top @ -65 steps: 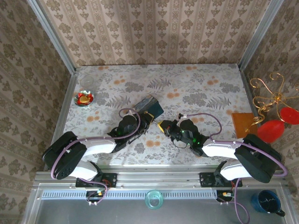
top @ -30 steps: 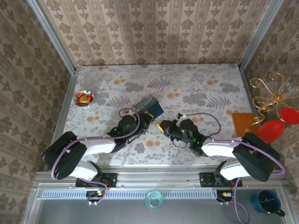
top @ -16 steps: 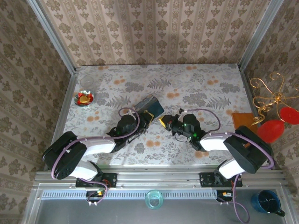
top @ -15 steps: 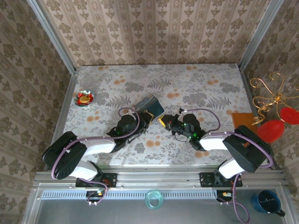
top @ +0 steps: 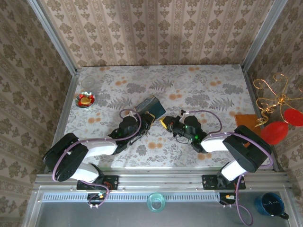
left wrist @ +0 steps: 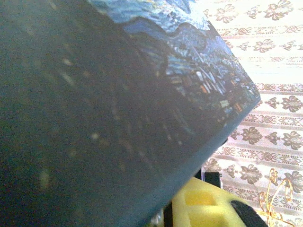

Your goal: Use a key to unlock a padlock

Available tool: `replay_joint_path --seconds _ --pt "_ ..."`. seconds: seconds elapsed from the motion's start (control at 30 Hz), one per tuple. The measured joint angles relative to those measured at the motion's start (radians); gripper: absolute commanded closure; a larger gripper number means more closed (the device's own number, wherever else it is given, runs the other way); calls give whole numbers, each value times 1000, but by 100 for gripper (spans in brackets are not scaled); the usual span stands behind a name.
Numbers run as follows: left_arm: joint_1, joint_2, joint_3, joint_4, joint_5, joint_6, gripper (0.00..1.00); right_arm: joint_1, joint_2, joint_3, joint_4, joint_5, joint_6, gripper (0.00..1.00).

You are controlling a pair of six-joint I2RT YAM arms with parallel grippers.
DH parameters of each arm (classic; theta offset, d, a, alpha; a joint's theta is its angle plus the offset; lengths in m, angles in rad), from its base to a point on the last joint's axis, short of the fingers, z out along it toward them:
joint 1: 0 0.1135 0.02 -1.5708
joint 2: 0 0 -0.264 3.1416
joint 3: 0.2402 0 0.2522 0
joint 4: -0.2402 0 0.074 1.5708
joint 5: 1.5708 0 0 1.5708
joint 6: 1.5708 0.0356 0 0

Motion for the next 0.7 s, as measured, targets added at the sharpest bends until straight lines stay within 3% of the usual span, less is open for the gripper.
replay_joint_path --seconds 0.3,0.7 --pt "1 8 0 2 -16 0 100 42 -5 0 -18 75 19 100" --pt "1 12 0 -2 -19 0 100 48 -5 0 -21 85 21 100"
